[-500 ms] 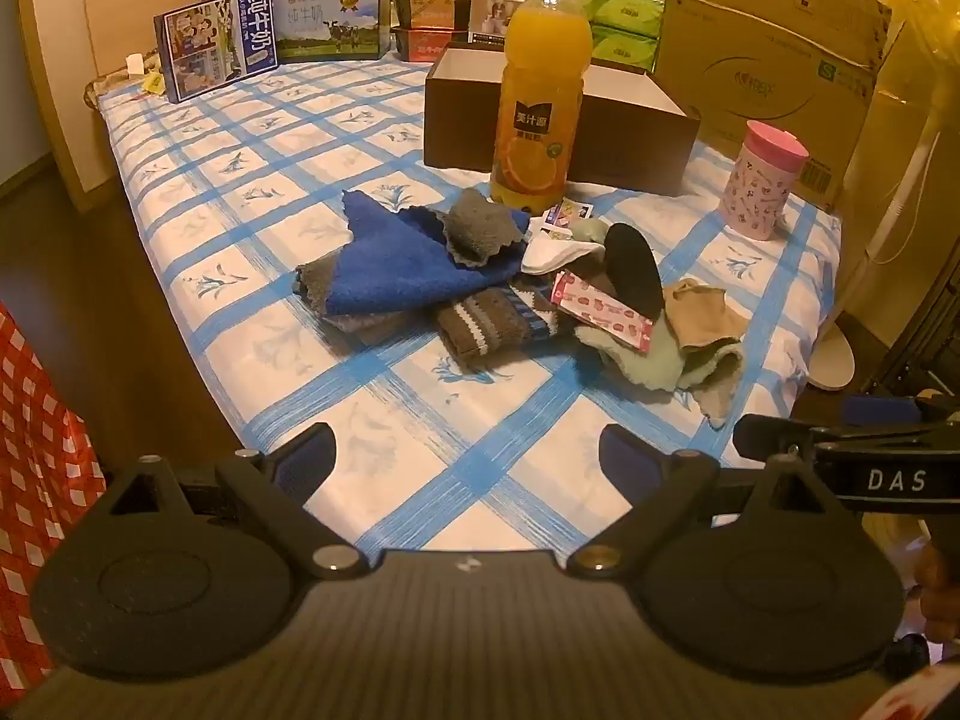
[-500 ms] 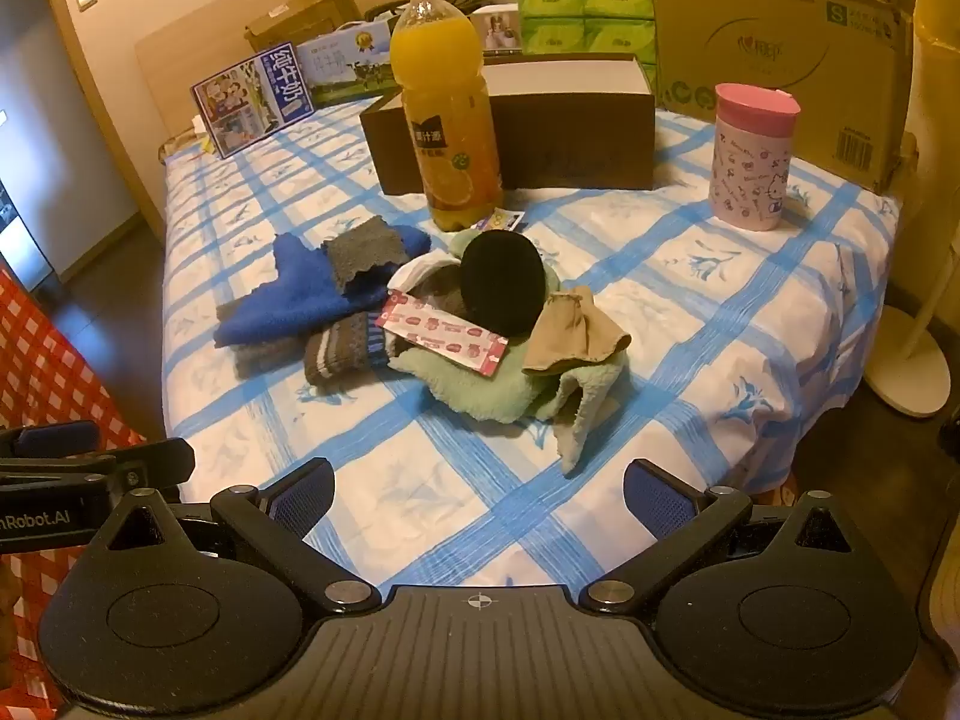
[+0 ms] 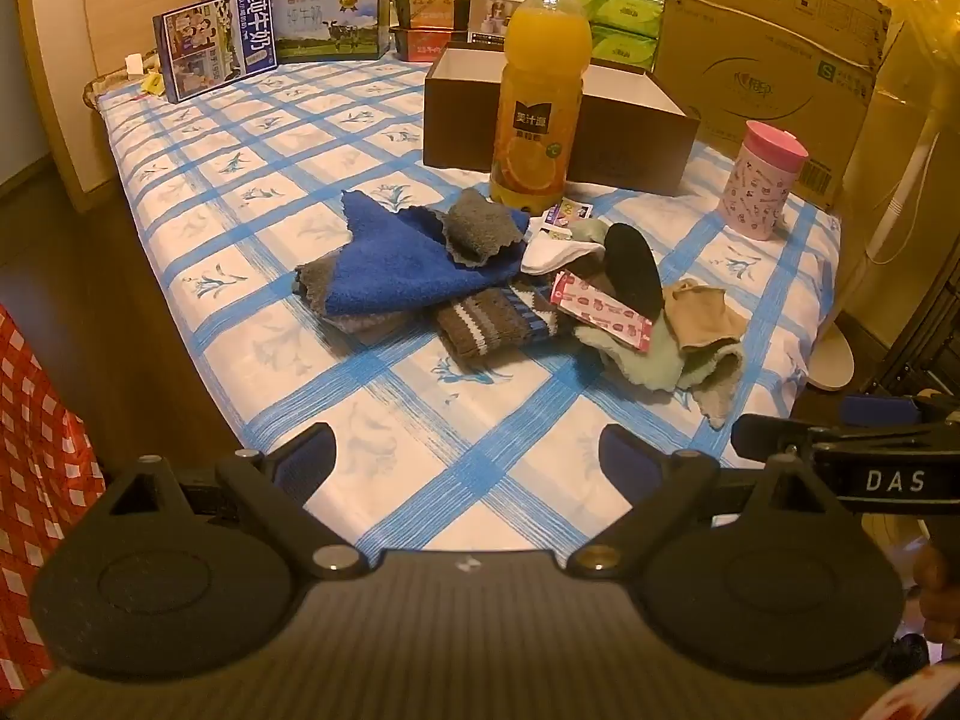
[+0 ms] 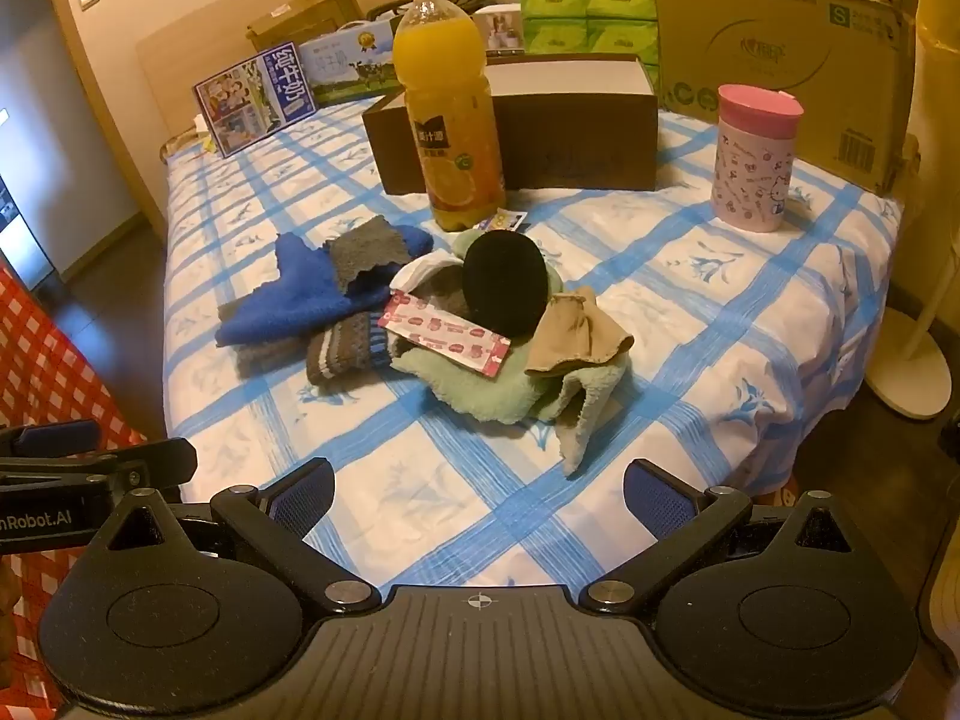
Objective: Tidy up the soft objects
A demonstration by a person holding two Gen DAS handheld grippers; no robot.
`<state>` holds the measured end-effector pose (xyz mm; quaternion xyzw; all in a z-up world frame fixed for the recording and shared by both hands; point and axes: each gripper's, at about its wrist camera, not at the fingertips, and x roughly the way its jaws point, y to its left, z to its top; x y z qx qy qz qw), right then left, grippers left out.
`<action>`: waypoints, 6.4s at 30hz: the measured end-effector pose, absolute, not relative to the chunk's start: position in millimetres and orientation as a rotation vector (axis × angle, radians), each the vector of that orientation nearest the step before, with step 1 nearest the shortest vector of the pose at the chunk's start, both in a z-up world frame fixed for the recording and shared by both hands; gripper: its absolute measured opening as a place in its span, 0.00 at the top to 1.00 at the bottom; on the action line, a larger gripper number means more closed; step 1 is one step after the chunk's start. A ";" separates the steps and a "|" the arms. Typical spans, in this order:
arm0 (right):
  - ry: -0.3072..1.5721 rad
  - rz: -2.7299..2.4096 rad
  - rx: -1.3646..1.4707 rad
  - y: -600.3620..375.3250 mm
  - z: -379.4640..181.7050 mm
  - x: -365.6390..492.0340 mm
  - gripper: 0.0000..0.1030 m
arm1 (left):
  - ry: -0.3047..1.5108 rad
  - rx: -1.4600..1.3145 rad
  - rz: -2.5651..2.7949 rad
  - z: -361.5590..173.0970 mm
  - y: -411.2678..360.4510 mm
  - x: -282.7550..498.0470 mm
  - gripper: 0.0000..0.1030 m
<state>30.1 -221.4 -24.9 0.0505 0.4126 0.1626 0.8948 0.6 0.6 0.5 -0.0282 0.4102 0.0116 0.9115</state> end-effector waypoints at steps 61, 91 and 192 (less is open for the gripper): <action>0.852 0.339 0.104 -219.1 -23.7 31.6 0.01 | 0.846 -0.062 0.024 1.7 -2.6 2.7 0.09; 0.821 0.356 0.105 -217.2 -22.2 34.1 0.01 | 0.851 -0.064 0.025 -3.1 2.6 7.8 0.09; 0.700 0.405 0.048 -230.8 -71.5 179.1 0.75 | 0.826 0.272 -0.135 -104.5 1.2 191.9 0.69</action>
